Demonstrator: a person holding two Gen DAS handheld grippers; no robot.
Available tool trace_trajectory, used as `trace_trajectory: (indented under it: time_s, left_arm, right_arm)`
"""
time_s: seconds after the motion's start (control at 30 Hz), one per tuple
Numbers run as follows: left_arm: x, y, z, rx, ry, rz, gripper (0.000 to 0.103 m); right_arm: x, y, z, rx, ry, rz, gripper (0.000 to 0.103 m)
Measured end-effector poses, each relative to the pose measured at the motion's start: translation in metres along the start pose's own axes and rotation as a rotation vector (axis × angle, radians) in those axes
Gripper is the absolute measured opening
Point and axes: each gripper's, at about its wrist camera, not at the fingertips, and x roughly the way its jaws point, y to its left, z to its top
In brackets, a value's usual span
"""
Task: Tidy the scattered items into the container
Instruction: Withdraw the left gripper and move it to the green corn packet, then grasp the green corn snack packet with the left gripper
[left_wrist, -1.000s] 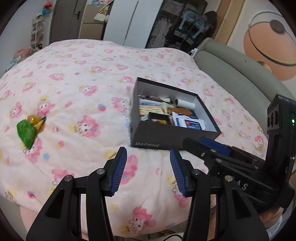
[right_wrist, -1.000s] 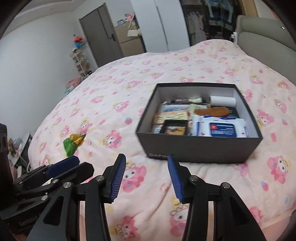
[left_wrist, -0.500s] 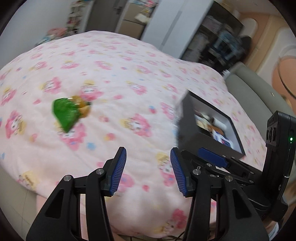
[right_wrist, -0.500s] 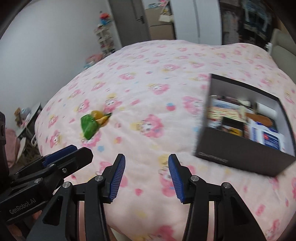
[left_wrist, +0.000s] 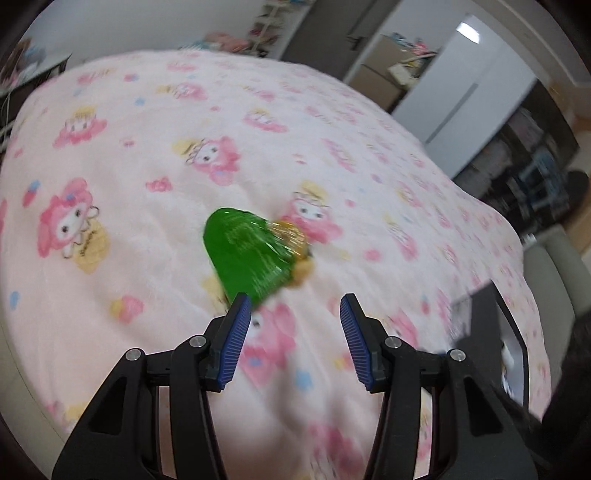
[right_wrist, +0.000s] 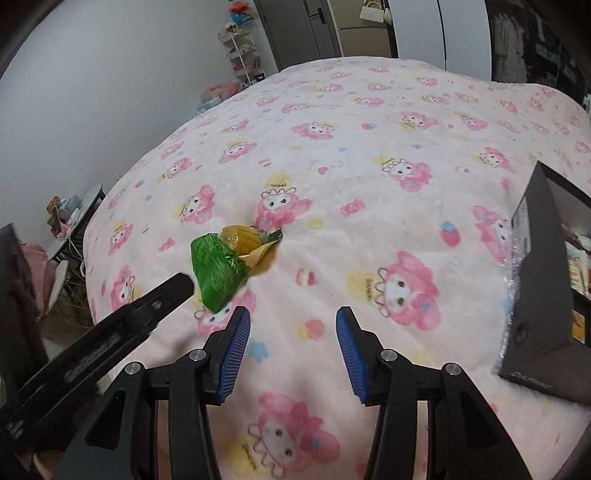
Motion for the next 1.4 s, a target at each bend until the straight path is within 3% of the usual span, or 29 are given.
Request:
trace_trajectory:
  time_s: [0.17, 0.37, 0.53, 0.67, 0.8, 0.93, 1.0, 1.07, 1.2, 1.33, 1.4]
  left_arm:
    - [0.033, 0.037, 0.002, -0.128, 0.070, 0.018, 0.052]
    - [0.044, 0.069, 0.002, -0.271, 0.072, -0.131, 0.050]
    - [0.053, 0.079, 0.021, -0.330, 0.051, -0.176, 0.050]
    - [0.075, 0.084, 0.042, -0.347, 0.074, -0.202, 0.058]
    - [0.088, 0.084, 0.045, -0.344, 0.105, -0.199, 0.059]
    - [0.084, 0.082, 0.042, -0.325, 0.100, -0.197, 0.054]
    - [0.081, 0.082, 0.041, -0.328, 0.096, -0.216, 0.054]
    - [0.078, 0.079, 0.040, -0.315, 0.096, -0.232, 0.052]
    - [0.070, 0.066, 0.030, -0.283, 0.124, -0.287, 0.052]
    - [0.060, 0.041, 0.014, -0.210, 0.173, -0.335, 0.052]
    - [0.054, 0.023, 0.002, -0.169, 0.200, -0.361, 0.052]
  right_arm:
    - [0.033, 0.006, 0.008, -0.046, 0.061, -0.022, 0.044]
    - [0.072, 0.015, 0.024, -0.034, 0.099, 0.025, 0.044]
    - [0.093, 0.030, 0.045, -0.060, 0.095, 0.051, 0.044]
    - [0.117, 0.028, 0.059, -0.030, 0.117, 0.067, 0.053]
    - [0.141, 0.017, 0.063, 0.038, 0.156, 0.199, 0.070]
    - [0.164, 0.008, 0.060, 0.130, 0.209, 0.333, 0.073]
    - [0.163, 0.007, 0.061, 0.143, 0.179, 0.354, 0.059]
    - [0.156, 0.010, 0.059, 0.127, 0.158, 0.356, 0.053]
    - [0.133, 0.010, 0.053, 0.089, 0.124, 0.319, 0.049]
    - [0.092, -0.003, 0.034, 0.073, 0.083, 0.288, 0.037]
    - [0.071, -0.016, 0.024, 0.080, 0.071, 0.266, 0.037]
